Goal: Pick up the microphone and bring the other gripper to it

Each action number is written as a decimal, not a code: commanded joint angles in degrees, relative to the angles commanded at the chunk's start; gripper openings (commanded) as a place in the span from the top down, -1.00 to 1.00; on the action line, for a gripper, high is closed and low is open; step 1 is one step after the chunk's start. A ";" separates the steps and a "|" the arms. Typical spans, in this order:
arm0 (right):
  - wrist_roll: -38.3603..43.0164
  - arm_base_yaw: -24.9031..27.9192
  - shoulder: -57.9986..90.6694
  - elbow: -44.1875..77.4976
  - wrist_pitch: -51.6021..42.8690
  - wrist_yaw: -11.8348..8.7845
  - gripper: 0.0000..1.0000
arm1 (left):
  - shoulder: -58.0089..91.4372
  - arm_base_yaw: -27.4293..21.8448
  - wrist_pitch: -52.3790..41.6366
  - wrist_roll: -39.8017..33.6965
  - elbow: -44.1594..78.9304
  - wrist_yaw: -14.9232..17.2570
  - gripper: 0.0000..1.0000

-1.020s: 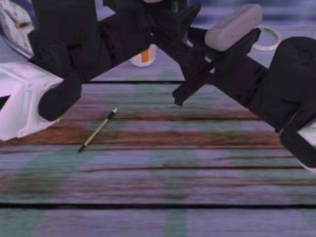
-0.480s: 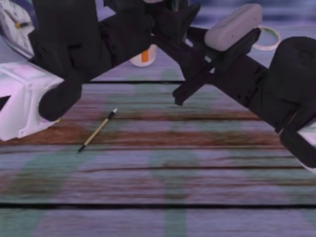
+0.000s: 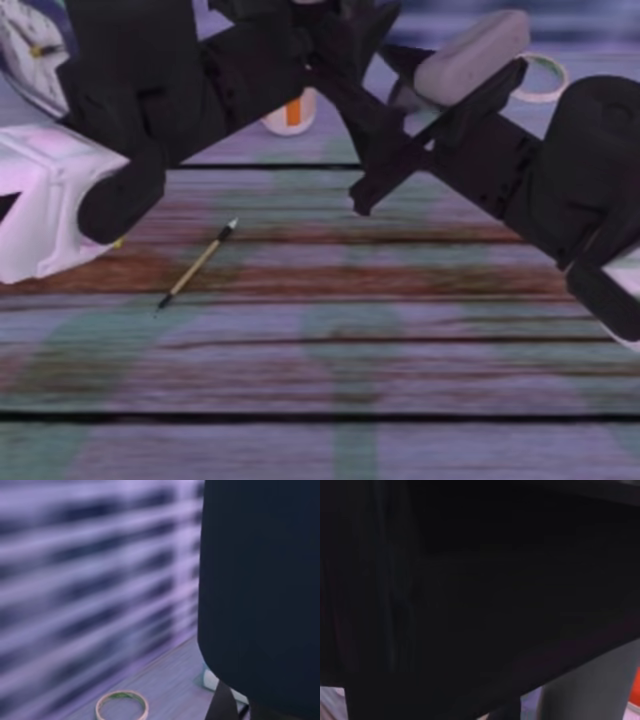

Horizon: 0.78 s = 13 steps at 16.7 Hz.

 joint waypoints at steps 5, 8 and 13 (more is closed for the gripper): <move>0.00 0.00 0.00 0.00 0.00 0.00 -1.00 | 0.00 0.00 0.00 0.00 0.00 0.00 1.00; 0.00 0.00 0.00 0.00 0.00 0.00 -1.00 | 0.00 0.00 0.00 0.00 0.00 0.00 1.00; -0.17 -0.76 -3.93 -4.23 -0.54 -0.67 -1.00 | -1.64 2.44 -0.33 -0.01 -1.06 1.98 1.00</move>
